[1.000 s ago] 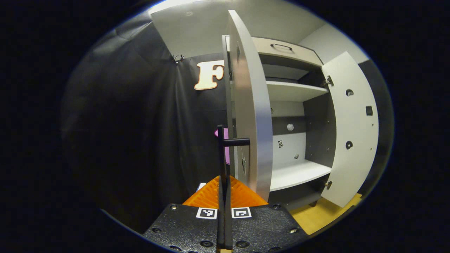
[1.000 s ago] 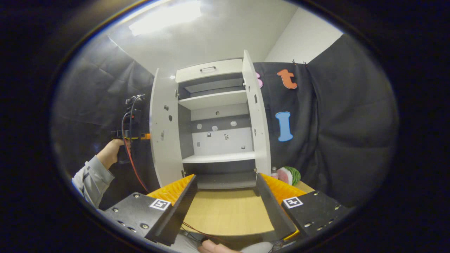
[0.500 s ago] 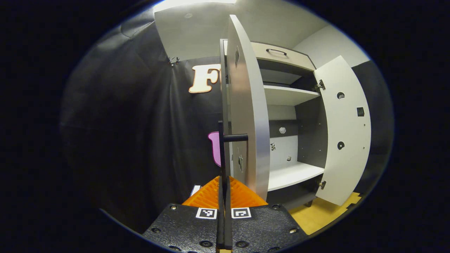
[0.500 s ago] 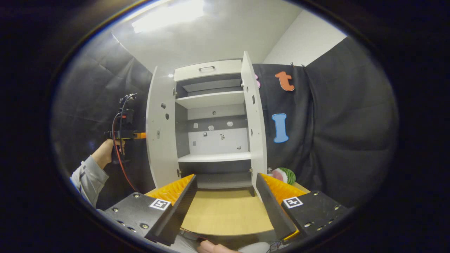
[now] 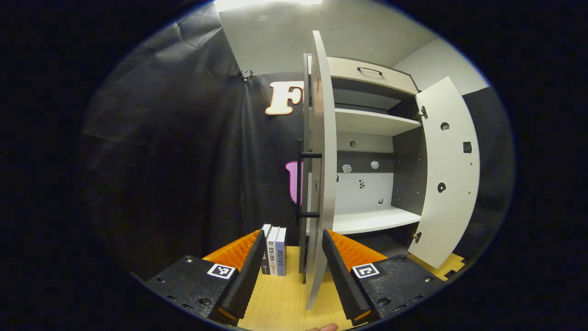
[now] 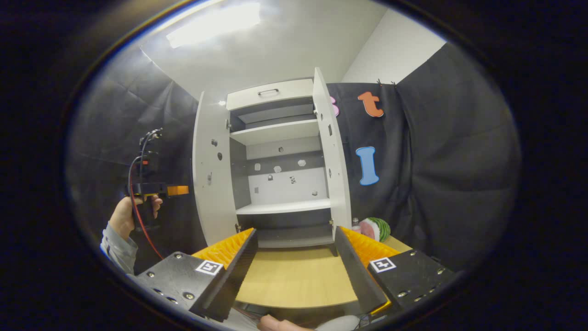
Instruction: Open the right door of the double-door shoe cabinet with the right hand, and open the left door with the left hand.
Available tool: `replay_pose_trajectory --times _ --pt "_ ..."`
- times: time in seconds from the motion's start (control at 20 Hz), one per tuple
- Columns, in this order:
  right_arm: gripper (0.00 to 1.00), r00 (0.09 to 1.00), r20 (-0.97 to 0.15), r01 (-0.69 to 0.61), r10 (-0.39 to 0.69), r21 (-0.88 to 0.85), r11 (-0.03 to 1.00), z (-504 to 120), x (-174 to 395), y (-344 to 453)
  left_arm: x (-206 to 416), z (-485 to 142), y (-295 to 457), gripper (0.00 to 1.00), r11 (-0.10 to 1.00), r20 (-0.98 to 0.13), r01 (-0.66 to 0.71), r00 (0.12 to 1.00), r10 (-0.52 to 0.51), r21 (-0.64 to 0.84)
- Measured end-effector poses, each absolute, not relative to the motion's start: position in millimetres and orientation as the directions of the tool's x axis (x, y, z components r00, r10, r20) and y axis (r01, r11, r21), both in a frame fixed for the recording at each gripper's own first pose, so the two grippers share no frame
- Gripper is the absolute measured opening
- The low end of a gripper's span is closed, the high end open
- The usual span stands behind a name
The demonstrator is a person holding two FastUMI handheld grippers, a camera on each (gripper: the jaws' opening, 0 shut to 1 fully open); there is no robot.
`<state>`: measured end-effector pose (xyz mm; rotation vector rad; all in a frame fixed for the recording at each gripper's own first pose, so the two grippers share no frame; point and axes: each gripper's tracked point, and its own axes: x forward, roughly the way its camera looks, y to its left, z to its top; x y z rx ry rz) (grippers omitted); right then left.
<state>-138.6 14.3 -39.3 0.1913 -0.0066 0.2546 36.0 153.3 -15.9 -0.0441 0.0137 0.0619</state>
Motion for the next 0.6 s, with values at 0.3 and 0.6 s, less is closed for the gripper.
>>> replay_pose_trajectory --times 0.3,0.6 --pt "1.0 0.97 0.012 -0.243 0.244 0.166 0.956 -51 -132 20 -32 -29 140 0.94 0.997 -0.007 -0.08 0.997 0.08 -0.016" --pt "1.0 0.968 0.005 -0.248 0.251 0.175 0.953 -53 -130 25 -81 -33 119 0.96 0.994 0.004 -0.102 0.995 0.102 -0.03"
